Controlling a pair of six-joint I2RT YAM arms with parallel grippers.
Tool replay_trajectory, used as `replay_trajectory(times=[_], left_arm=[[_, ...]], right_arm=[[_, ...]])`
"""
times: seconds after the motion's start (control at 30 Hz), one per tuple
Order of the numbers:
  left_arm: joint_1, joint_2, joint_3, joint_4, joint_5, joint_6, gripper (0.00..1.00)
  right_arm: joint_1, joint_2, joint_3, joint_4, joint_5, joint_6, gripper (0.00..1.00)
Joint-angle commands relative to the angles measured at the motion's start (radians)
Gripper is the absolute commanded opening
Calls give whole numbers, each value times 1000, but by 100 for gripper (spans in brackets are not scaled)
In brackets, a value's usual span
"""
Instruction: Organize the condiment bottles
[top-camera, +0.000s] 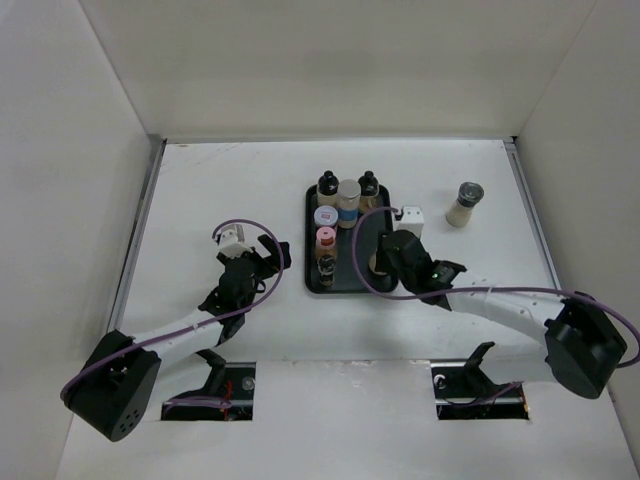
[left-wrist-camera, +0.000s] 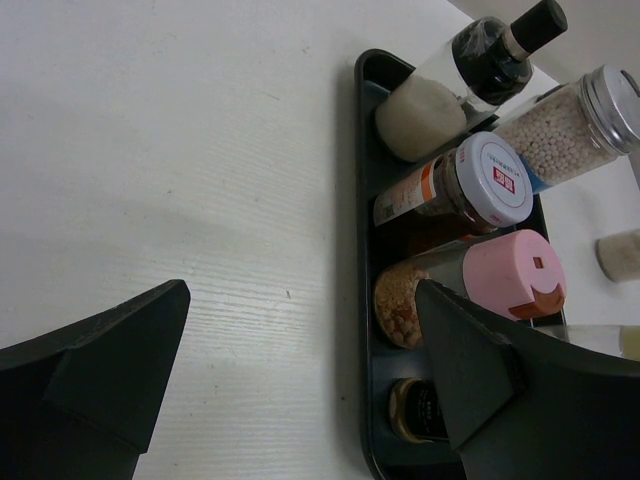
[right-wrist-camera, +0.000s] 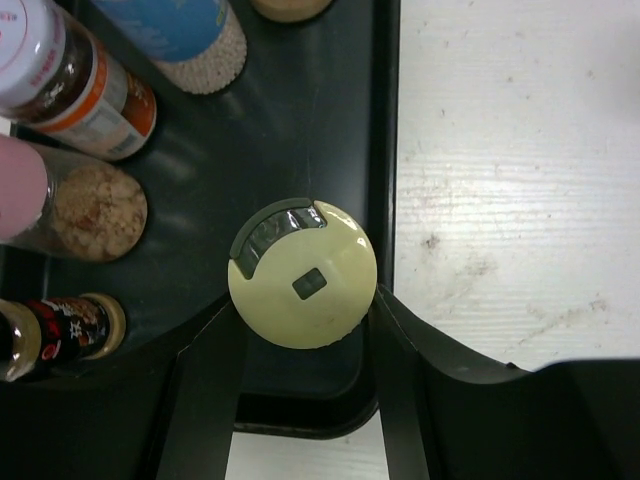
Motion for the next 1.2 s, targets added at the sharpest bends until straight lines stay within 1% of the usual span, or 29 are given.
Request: replay_trajectory(times=[0.0, 0.13, 0.5, 0.6, 0.7, 0.87, 1.0, 1.17], left_arm=[[7, -21, 1, 59, 9, -12, 100], [8, -10, 2, 59, 10, -12, 100], [5, -7, 2, 59, 9, -13, 100], [5, 7, 5, 59, 13, -16, 100], [4, 1, 5, 61, 10, -16, 100], [10, -8, 2, 59, 15, -18, 100], [10, -7, -1, 61, 13, -18, 100], [7, -5, 2, 61, 12, -19, 100]], right_arm=[[36, -29, -8, 2, 16, 36, 44], [62, -18, 6, -21, 11, 45, 45], [74, -14, 18, -127, 39, 90, 47], [74, -21, 20, -127, 41, 88, 56], [74, -15, 34, -125, 42, 82, 61], [74, 24, 57, -118, 44, 62, 66], [84, 14, 67, -122, 44, 64, 70], [84, -76, 80, -162, 31, 53, 84]])
